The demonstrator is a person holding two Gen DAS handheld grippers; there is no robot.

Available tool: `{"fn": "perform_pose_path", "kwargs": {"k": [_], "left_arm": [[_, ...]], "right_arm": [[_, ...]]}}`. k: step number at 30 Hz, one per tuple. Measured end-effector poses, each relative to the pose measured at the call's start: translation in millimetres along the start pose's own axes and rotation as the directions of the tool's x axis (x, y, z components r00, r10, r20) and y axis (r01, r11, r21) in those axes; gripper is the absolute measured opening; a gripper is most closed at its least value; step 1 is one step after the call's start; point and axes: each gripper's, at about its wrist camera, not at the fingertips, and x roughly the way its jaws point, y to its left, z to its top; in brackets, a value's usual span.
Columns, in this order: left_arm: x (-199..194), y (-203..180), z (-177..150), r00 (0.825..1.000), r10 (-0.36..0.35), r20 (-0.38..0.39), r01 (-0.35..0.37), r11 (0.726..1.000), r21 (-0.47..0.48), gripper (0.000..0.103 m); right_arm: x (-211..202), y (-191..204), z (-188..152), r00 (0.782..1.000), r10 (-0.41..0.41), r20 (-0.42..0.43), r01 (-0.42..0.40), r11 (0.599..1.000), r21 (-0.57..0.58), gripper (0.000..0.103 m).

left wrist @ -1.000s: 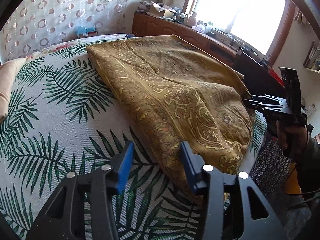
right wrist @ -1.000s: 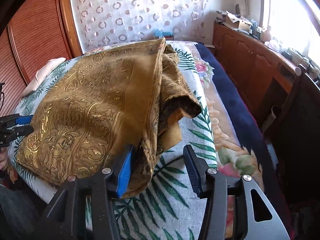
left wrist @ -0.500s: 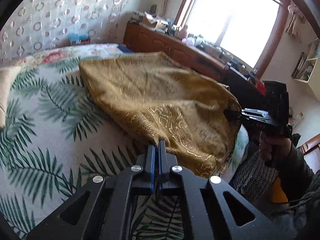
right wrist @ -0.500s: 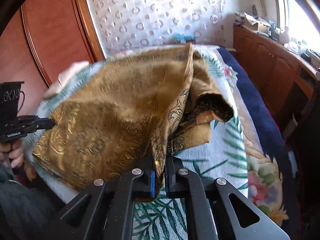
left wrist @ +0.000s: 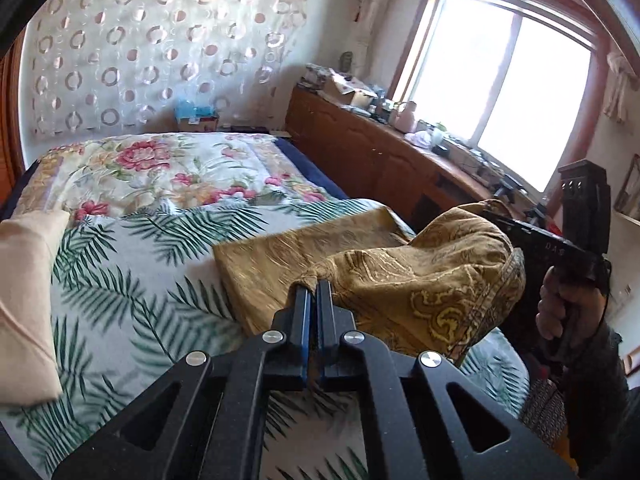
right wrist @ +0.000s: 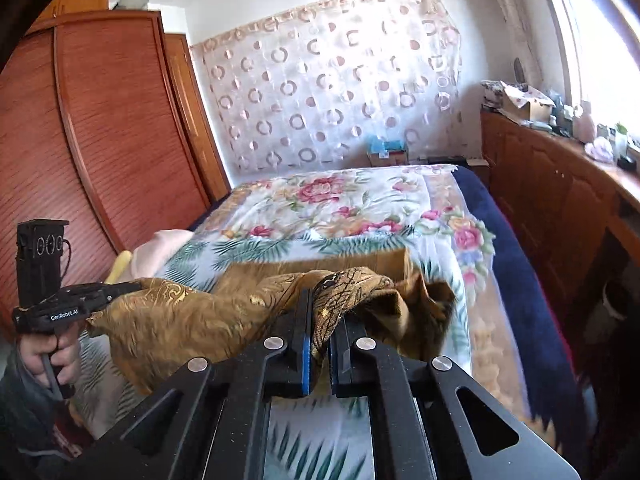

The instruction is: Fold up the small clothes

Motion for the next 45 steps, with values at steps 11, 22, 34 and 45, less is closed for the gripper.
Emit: {"fn": "perform_pose_path", "kwargs": {"k": [11,22,34,45], "left_arm": [[77,47,18,0.989,0.048,-0.139,-0.054,0.998,-0.037,0.003],[48,50,37,0.997,0.061,-0.036,-0.060,0.998,0.022,0.058],[39,66,18,0.996,0.073,-0.047,-0.073,0.997,-0.002,0.071],[76,70,23,0.991,0.080,-0.108,-0.081,0.997,-0.004,0.071]], "right_arm": [[68,-2,38,0.996,-0.076,-0.055,0.072,0.995,-0.069,0.049],[84,1,-2,0.980,-0.146,-0.135,0.114,0.969,-0.221,0.051],[111,9,26,0.992,-0.100,-0.080,0.081,0.973,-0.217,0.003],[111,3,32,0.958,-0.249,-0.138,0.235,0.966,-0.113,0.018]]}}
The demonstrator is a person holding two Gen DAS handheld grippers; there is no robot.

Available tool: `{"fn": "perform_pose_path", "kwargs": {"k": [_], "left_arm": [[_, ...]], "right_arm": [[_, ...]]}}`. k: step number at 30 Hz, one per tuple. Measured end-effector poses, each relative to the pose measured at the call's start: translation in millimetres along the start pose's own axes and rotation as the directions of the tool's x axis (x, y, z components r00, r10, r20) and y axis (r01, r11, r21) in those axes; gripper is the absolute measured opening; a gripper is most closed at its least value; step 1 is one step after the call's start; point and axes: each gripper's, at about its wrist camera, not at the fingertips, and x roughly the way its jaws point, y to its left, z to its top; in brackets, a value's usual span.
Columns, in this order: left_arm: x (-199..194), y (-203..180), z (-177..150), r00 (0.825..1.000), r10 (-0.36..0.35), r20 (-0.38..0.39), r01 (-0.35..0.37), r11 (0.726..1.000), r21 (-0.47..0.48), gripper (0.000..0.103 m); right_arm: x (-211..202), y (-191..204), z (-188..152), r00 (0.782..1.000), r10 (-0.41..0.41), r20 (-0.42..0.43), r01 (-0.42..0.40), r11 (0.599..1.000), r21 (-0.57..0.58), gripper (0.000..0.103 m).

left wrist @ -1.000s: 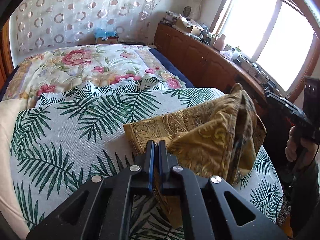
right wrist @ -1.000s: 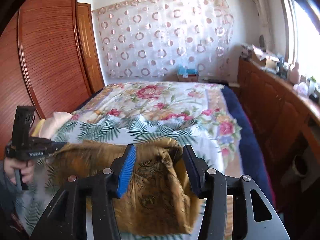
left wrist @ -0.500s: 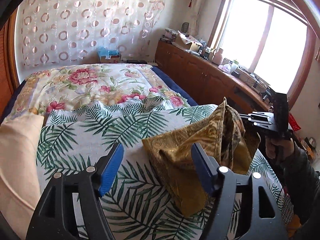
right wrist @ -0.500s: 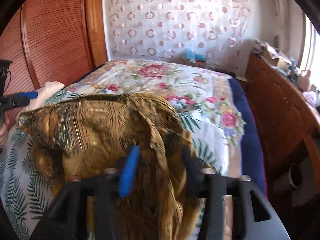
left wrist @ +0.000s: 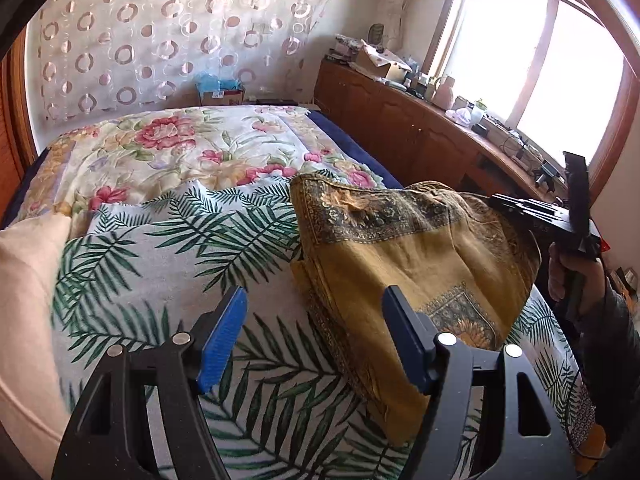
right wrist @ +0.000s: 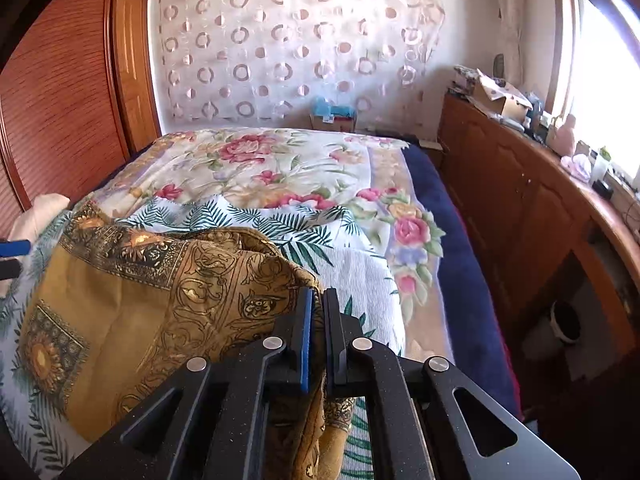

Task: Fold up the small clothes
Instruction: 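Lift the folded shirt with both grippers and carry it toward the yellow plush toy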

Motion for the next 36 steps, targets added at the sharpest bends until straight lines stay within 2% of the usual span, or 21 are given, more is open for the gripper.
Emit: {"fn": "perform_pose_path", "kwargs": {"k": [1,3,6,11,14,16,17,18,19,20,21,22,24,26,30,34,36], "left_arm": [[8,1,2,1.000,0.010,-0.016,-0.010,1.000,-0.004,0.071],[21,1,5,0.999,0.025,-0.040,-0.025,1.000,-0.003,0.071],[36,1,8,0.997,0.035,-0.064,-0.036,0.999,0.000,0.071],[52,4,8,0.995,-0.009,-0.101,0.005,0.999,-0.035,0.071],[55,7,8,0.994,-0.048,-0.102,0.042,0.997,-0.058,0.059],[57,7,8,0.990,-0.092,-0.108,0.084,0.993,-0.077,0.042],[58,8,8,0.988,-0.112,-0.110,0.102,0.991,-0.090,0.039],[58,6,8,0.986,-0.128,-0.111,0.117,0.989,-0.094,0.028],[60,5,7,0.985,-0.130,-0.113,0.121,0.989,-0.083,0.022],[59,4,7,0.987,-0.123,-0.107,0.115,0.991,-0.073,0.019],[60,5,7,0.987,-0.123,-0.107,0.115,0.991,-0.073,0.014],[58,5,7,0.986,-0.134,-0.102,0.127,0.989,-0.077,0.009],[49,2,9,0.988,-0.138,-0.075,0.133,0.989,-0.071,0.007],[34,-4,10,0.989,-0.141,-0.034,0.139,0.988,-0.059,0.007],[-2,-12,12,0.988,-0.146,0.048,0.148,0.988,-0.038,0.007],[-55,-3,11,0.981,-0.108,0.161,0.117,0.992,-0.046,0.007],[-84,10,7,0.975,-0.057,0.214,0.072,0.995,-0.063,0.007]], "right_arm": [[-3,-1,1,1.000,0.005,0.001,-0.005,1.000,0.009,0.023],[-8,-2,-1,1.000,0.022,-0.012,-0.022,1.000,0.006,0.049],[6,-17,4,0.999,0.029,-0.041,-0.030,0.999,-0.013,0.059],[28,-32,4,0.991,0.042,-0.126,-0.041,0.999,0.007,0.068],[33,-39,11,0.984,0.101,-0.146,-0.093,0.994,0.060,0.068],[37,-43,14,0.979,0.133,-0.157,-0.122,0.990,0.075,0.068],[38,-45,14,0.977,0.146,-0.157,-0.135,0.987,0.084,0.068],[39,-45,15,0.973,0.163,-0.163,-0.150,0.985,0.085,0.068],[38,-43,15,0.973,0.162,-0.162,-0.152,0.986,0.073,0.067],[38,-42,15,0.972,0.168,-0.164,-0.160,0.985,0.061,0.061],[38,-42,15,0.970,0.180,-0.163,-0.173,0.984,0.051,0.048],[37,-42,16,0.964,0.210,-0.161,-0.204,0.977,0.054,0.040],[42,-42,15,0.957,0.244,-0.155,-0.240,0.970,0.043,0.022],[38,-42,15,0.961,0.245,-0.132,-0.245,0.969,0.014,0.018],[13,-38,23,0.971,0.235,-0.046,-0.236,0.971,-0.027,0.016],[-10,-19,45,0.962,0.273,0.026,-0.270,0.959,-0.089,0.016],[-18,-3,59,0.950,0.306,0.057,-0.296,0.945,-0.137,0.016]]}}
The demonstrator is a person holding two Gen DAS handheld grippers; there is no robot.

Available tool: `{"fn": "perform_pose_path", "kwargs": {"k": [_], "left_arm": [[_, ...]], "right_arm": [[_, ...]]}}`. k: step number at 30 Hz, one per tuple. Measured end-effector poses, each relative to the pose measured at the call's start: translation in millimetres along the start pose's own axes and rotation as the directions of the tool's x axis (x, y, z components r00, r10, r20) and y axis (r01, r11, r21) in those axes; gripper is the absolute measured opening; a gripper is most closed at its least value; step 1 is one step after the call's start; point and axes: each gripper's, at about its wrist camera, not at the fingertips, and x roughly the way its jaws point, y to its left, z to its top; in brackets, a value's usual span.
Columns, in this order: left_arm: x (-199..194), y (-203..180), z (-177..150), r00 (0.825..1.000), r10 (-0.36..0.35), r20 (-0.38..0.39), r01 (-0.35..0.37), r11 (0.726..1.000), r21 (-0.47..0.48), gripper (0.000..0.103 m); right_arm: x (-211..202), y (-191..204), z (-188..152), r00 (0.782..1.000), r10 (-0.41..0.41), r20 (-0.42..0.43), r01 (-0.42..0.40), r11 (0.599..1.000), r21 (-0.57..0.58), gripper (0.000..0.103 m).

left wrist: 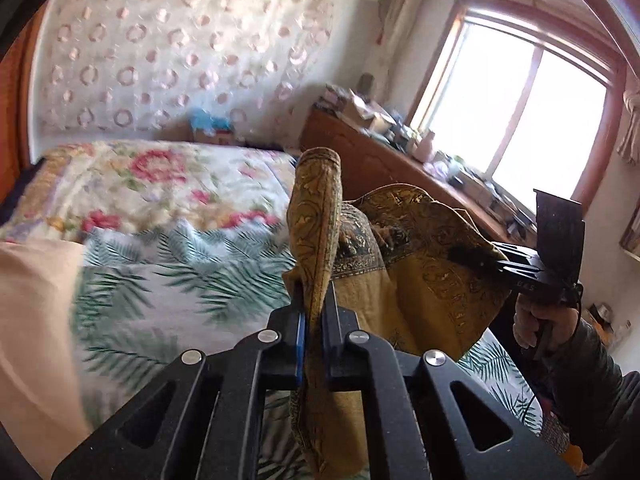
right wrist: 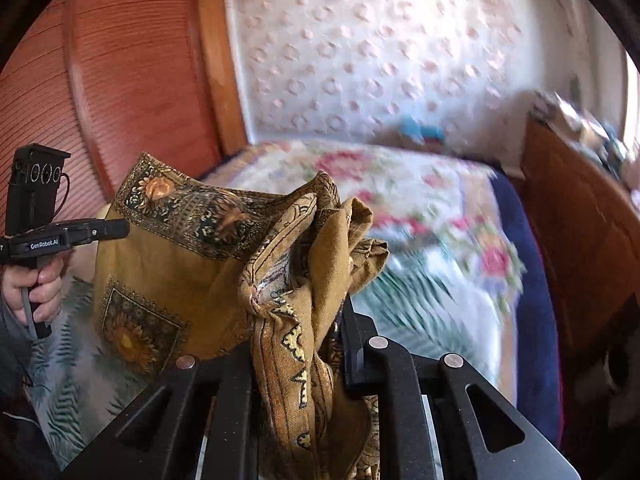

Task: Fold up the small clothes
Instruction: 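Lift the folded shirt with both grippers and carry it toward the yellow plush toy, then lower the folded shirt onto the bed beside the yellow plush toy and release both grippers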

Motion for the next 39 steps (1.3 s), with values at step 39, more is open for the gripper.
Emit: {"fn": "perform_pose_path", "kwargs": {"k": [39], "left_arm": [[-144,161,-110,0.838,0.546,-0.017,-0.527,0.799,-0.291,0.015]], "right_arm": [[311,271,217,0.965,0.225,-0.136,-0.263,0.815,-0.517,0.047]]}}
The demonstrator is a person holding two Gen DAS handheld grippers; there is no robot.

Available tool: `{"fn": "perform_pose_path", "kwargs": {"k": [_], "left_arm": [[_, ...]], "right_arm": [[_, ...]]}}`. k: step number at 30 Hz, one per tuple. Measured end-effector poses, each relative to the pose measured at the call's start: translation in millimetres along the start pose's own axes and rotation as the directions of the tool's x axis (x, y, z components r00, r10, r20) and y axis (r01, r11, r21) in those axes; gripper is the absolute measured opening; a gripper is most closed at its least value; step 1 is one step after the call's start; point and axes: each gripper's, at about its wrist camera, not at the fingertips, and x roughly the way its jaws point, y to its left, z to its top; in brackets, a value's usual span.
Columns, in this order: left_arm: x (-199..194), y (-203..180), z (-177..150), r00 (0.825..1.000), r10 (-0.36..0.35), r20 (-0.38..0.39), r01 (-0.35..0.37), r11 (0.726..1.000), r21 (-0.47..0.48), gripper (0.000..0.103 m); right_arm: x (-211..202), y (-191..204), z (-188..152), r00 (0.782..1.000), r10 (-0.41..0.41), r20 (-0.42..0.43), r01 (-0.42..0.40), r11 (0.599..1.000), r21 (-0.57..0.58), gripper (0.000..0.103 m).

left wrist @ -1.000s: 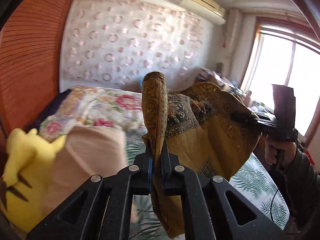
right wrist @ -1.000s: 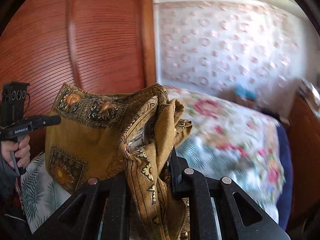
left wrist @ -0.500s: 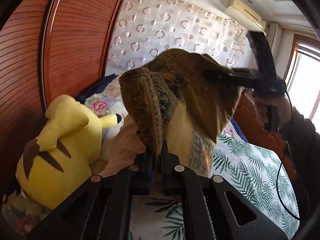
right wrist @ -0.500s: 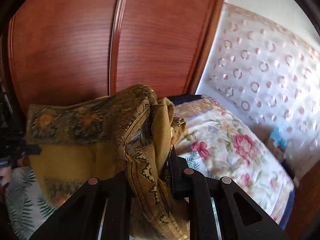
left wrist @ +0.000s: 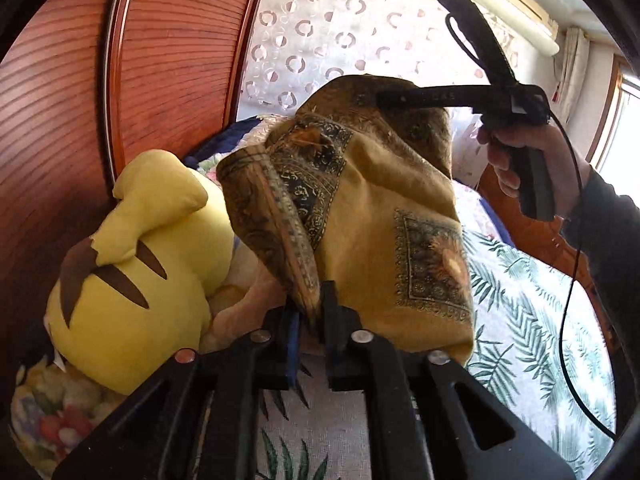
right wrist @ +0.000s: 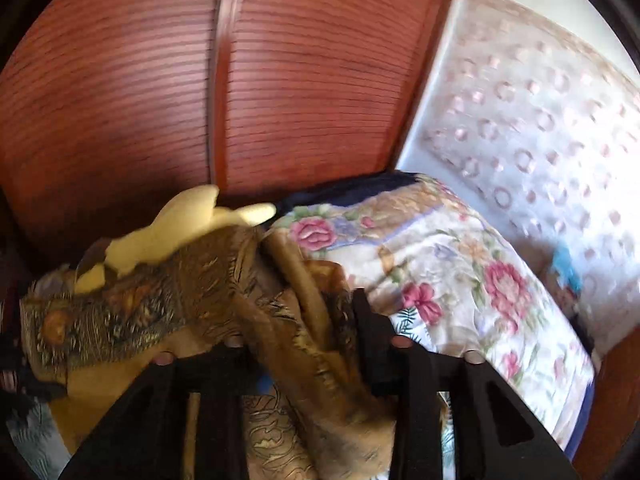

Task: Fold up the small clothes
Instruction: 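Lower the folded shirt onto the bed beside the yellow plush toy and release both grippers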

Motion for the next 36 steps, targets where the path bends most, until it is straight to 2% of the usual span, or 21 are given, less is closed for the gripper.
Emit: {"fn": "perform_pose_path", "kwargs": {"k": [2,4,5,7,8,9,10,16,22,27,29,32,34,36], "left_arm": [[-3,-1,2,1.000,0.013,0.013,-0.013,0.999,0.033,0.024],[-7,-1,2,0.999,0.022,0.025,-0.023,0.999,0.046,0.043],[-9,-2,3,0.999,0.026,0.034,-0.028,0.998,0.060,0.045],[-17,-6,5,0.998,0.042,0.050,-0.047,0.994,0.095,0.064],[-21,-8,7,0.997,0.047,0.059,-0.053,0.993,0.109,0.069],[-25,-10,8,0.997,0.048,0.067,-0.056,0.992,0.116,0.080],[-31,-12,10,0.996,0.049,0.079,-0.059,0.991,0.123,0.083],[-52,-36,15,0.992,0.060,0.113,-0.079,0.982,0.170,0.083],[-68,-70,10,0.989,0.029,0.145,-0.060,0.975,0.216,0.083],[-83,-94,4,0.988,-0.026,0.151,-0.011,0.971,0.238,0.083],[-88,-105,0,0.987,-0.045,0.154,0.005,0.968,0.251,0.083],[-95,-122,-4,0.985,-0.088,0.148,0.046,0.963,0.266,0.083],[-99,-133,-5,0.984,-0.100,0.150,0.055,0.959,0.277,0.083],[-105,-145,-6,0.982,-0.108,0.158,0.058,0.955,0.292,0.083]], "right_arm": [[-2,-5,-7,0.999,-0.035,0.013,0.034,0.998,0.044,0.051],[-11,-8,-17,0.998,-0.061,0.031,0.058,0.995,0.080,0.051],[-15,-9,-21,0.996,-0.079,0.041,0.074,0.992,0.097,0.051],[-27,-9,-33,0.993,-0.103,0.050,0.095,0.987,0.133,0.051],[-33,-9,-39,0.992,-0.114,0.054,0.105,0.982,0.160,0.051],[-36,-6,-44,0.993,-0.100,0.062,0.087,0.979,0.185,0.051],[-39,-2,-50,0.995,-0.071,0.068,0.055,0.976,0.210,0.051],[-89,33,-101,0.993,-0.081,0.087,0.053,0.957,0.286,0.051],[-174,57,-158,0.986,-0.131,0.107,0.085,0.929,0.361,0.051],[-234,79,-193,0.978,-0.174,0.112,0.116,0.911,0.396,0.064],[-259,87,-205,0.971,-0.216,0.104,0.156,0.897,0.413,0.066],[-293,101,-223,0.956,-0.278,0.094,0.208,0.866,0.454,0.078],[-317,112,-233,0.947,-0.306,0.100,0.222,0.847,0.483,0.078],[-343,124,-242,0.923,-0.371,0.101,0.272,0.816,0.510,0.078]]}}
